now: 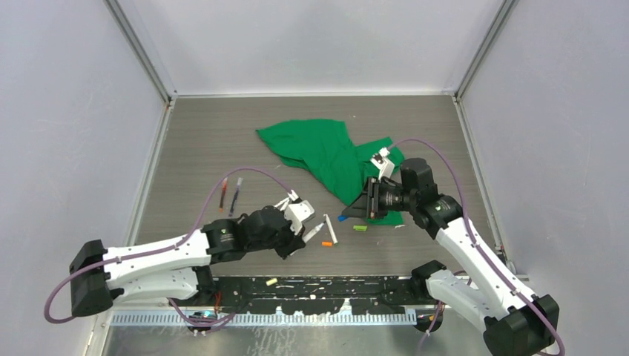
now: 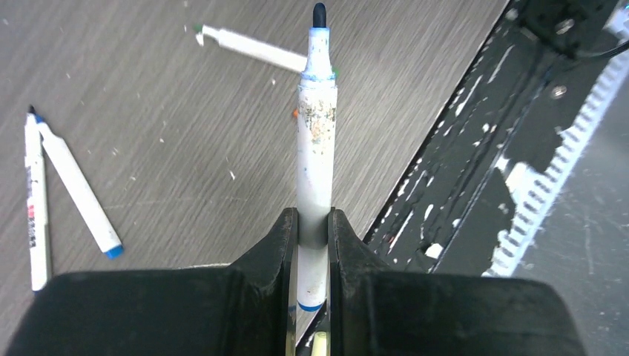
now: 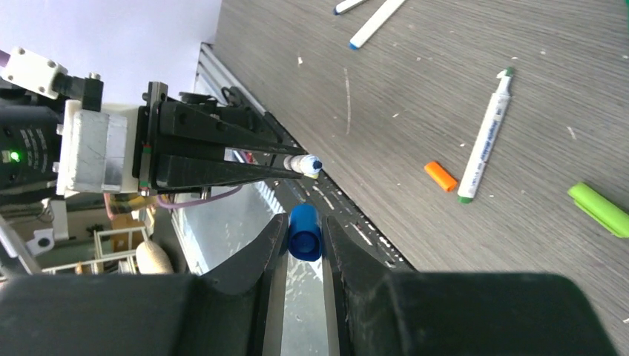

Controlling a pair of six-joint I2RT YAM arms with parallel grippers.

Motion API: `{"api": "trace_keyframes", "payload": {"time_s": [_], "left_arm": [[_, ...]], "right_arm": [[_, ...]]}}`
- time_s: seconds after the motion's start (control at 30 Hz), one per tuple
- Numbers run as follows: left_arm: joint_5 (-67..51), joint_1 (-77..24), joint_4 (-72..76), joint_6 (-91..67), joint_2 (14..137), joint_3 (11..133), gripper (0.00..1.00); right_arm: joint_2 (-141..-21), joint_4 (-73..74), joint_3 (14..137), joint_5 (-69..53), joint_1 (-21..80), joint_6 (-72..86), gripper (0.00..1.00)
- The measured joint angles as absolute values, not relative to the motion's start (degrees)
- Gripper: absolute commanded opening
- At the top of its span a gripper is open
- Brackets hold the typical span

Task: Insert the pens into the pen caps
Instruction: Pick up the pen from the center of the board.

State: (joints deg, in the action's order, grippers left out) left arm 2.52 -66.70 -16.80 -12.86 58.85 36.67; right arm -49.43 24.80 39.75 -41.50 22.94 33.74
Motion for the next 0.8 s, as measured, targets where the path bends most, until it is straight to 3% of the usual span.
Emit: {"api": "trace_keyframes", "payload": {"time_s": [0.3,0.8], "left_arm": [[-1.52,-67.44,-21.89,-6.87,54.11,44.84,0.0],[-5.41,-67.51,-26.04,-2.59,53.76,45.04,0.0]], "right_arm": [[-50.72,30.72,46.24,-46.63,22.85,30.57,0.15],[-51.35,26.13,44.29,-50.94,22.85,34.81,0.15]]}}
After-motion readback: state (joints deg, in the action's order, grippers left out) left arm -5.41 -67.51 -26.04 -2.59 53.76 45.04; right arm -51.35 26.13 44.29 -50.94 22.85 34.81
